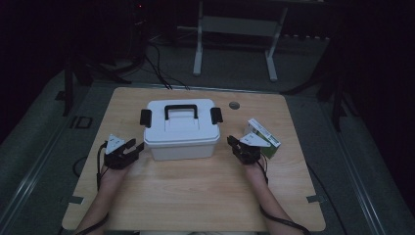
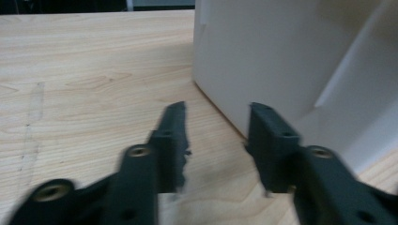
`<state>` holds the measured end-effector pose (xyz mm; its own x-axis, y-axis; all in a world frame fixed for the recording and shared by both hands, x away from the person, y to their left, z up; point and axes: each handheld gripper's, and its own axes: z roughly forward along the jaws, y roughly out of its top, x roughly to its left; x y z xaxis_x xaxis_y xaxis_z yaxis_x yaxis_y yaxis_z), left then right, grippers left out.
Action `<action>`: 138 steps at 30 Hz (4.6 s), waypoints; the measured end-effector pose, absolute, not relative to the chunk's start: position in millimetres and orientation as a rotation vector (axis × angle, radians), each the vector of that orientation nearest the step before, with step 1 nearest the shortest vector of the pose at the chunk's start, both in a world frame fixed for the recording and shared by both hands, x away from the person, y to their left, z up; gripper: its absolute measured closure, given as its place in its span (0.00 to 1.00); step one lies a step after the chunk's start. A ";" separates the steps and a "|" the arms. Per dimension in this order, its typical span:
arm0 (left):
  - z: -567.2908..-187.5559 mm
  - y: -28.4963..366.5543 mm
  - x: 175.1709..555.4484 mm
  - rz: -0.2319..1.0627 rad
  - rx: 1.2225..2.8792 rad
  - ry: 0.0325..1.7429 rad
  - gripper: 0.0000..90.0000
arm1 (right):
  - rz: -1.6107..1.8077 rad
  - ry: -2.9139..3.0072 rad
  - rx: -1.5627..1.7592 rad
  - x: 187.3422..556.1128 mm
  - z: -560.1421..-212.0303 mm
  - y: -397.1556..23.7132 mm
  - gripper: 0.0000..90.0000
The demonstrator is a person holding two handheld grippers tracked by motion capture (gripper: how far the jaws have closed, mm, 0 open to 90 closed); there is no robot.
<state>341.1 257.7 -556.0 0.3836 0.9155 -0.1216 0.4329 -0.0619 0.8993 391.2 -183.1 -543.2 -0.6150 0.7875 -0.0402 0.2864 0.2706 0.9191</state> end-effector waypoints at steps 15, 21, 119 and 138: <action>-550.1 244.1 354.9 0.594 1.707 1.126 1.00 | 1.420 2.099 0.951 409.7 -544.7 -152.0 1.00; -546.8 238.7 356.0 0.578 1.697 1.105 1.00 | 1.438 2.122 0.916 411.2 -542.5 -146.3 1.00; -541.2 187.5 255.9 0.287 1.838 0.864 1.00 | 1.500 2.245 0.945 277.8 -536.5 -238.7 1.00; -540.9 196.9 272.4 0.297 1.830 0.893 0.99 | 1.511 2.255 0.952 302.2 -533.9 -229.4 1.00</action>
